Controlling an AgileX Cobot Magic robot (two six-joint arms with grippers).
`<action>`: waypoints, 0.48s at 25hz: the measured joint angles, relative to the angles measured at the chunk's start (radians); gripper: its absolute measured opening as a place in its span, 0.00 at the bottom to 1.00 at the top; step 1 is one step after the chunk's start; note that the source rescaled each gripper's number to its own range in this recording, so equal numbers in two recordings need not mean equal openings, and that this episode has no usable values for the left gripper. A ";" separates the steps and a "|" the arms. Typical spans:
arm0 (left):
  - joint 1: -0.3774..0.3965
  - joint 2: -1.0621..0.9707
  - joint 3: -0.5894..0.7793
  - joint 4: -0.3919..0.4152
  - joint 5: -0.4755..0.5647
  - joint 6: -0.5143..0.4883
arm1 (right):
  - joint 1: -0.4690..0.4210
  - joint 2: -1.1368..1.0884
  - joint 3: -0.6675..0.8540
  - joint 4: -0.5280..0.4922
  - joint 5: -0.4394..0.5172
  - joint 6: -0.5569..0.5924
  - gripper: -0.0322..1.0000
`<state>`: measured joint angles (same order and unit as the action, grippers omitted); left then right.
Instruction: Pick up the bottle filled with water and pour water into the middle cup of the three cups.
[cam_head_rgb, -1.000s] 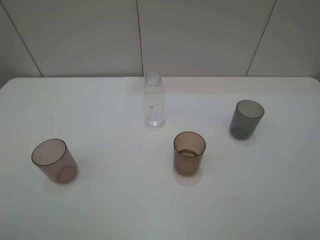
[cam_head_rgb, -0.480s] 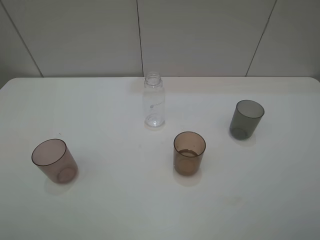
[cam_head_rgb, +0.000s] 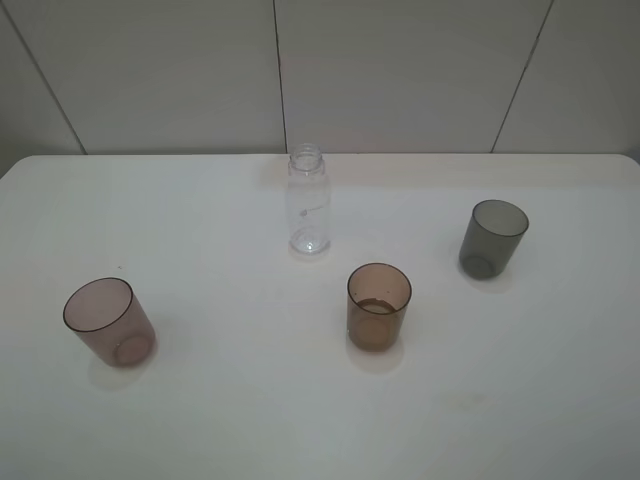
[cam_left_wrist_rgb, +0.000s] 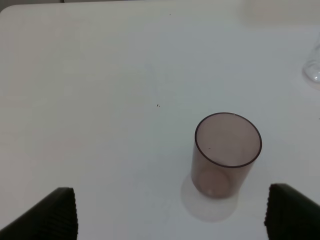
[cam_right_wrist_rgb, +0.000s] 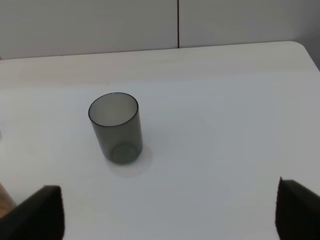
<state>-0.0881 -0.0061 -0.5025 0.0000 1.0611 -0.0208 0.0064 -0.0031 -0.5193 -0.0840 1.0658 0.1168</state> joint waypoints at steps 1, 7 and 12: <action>0.000 0.000 0.000 0.000 0.000 0.000 | 0.000 0.000 0.000 0.000 0.000 0.000 1.00; 0.000 0.000 0.000 0.000 0.000 0.000 | -0.003 0.000 0.000 0.000 0.000 0.000 1.00; 0.000 0.000 0.000 0.000 0.000 0.000 | -0.003 0.000 0.000 0.000 0.000 0.000 1.00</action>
<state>-0.0881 -0.0061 -0.5025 0.0000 1.0611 -0.0208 0.0032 -0.0031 -0.5193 -0.0840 1.0658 0.1168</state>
